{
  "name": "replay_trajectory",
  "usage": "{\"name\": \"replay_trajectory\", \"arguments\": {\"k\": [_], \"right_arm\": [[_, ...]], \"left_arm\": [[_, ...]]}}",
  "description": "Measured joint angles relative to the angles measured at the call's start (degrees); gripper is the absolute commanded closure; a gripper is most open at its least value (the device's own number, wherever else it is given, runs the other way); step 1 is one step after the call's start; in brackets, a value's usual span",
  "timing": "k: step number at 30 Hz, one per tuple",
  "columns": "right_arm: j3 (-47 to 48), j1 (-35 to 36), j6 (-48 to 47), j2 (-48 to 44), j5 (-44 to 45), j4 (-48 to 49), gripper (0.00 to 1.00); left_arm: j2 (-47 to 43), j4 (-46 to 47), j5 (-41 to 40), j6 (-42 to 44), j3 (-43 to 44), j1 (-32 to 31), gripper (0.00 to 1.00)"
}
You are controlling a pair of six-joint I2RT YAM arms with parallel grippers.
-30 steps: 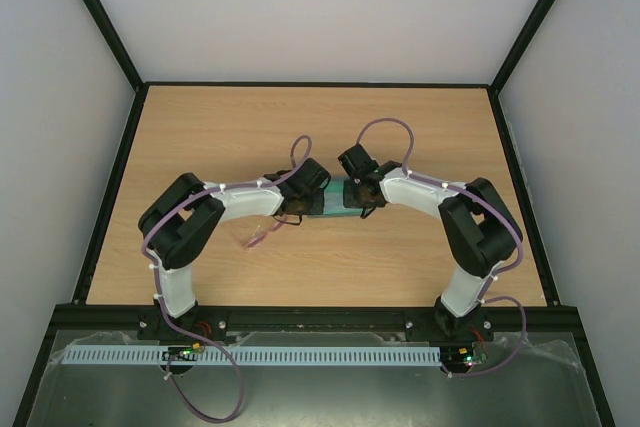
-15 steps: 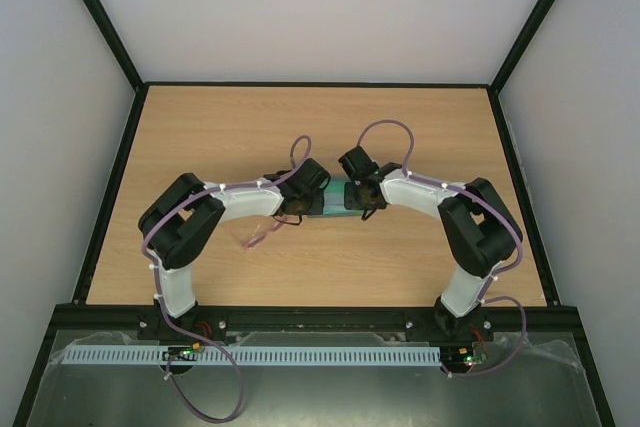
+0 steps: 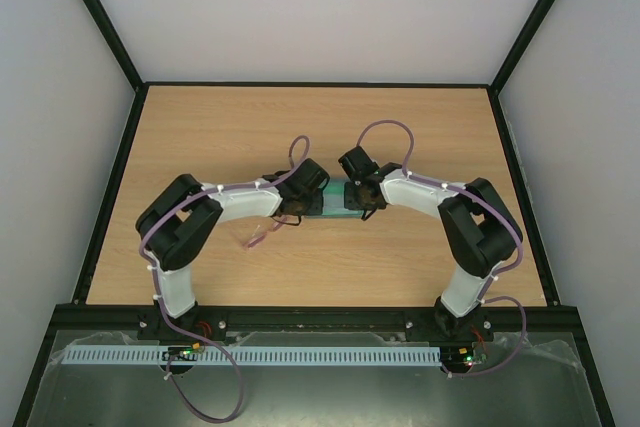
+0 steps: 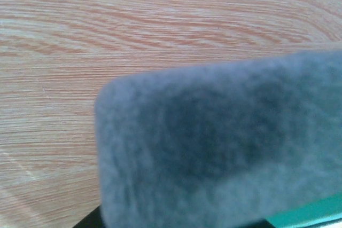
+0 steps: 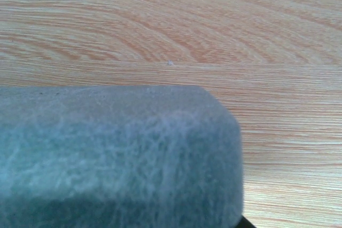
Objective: Organize the sunglasses
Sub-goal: Place the glasses cleaning cloth in the sunglasses case.
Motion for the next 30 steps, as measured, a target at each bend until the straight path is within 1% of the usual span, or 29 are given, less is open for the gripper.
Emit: {"name": "replay_trajectory", "arguments": {"k": [4,8,9,11,13,14,15,26,30], "right_arm": [[0.02,0.00,0.00,-0.33,-0.11,-0.02,0.79],[0.09,0.00,0.00,-1.18,0.00,-0.31,0.78],[0.22,0.00,-0.02,-1.44,0.02,-0.46,0.78],[0.55,0.00,-0.07,-2.05,0.07,-0.59,0.78],[1.05,0.00,-0.13,-2.27,0.07,-0.90,0.78],[1.36,0.00,-0.17,-2.27,0.04,-1.11,0.78],[1.66,0.00,-0.20,-2.27,0.04,-1.27,0.78],[1.92,0.00,-0.24,-2.27,-1.84,-1.46,0.78],[1.92,0.00,-0.28,-2.84,-5.27,-0.52,0.78]], "left_arm": [[-0.44,0.04,0.31,-0.20,-0.04,0.00,0.67],[-1.05,-0.28,0.39,-0.22,-0.15,0.02,0.66],[-1.14,-0.35,0.39,-0.24,-0.15,0.02,0.67],[-1.29,-0.61,0.35,-0.22,-0.15,0.02,0.76],[-1.49,-0.96,0.17,-0.55,-0.15,0.02,0.80],[-1.60,-1.27,0.11,-0.37,-0.15,0.02,0.85],[-1.73,-1.49,0.02,-0.35,-0.15,0.02,0.86],[-2.60,-3.15,-1.53,-0.66,-0.55,0.04,0.87],[-5.16,-3.69,-1.84,-0.94,-1.64,0.04,0.82]]}}
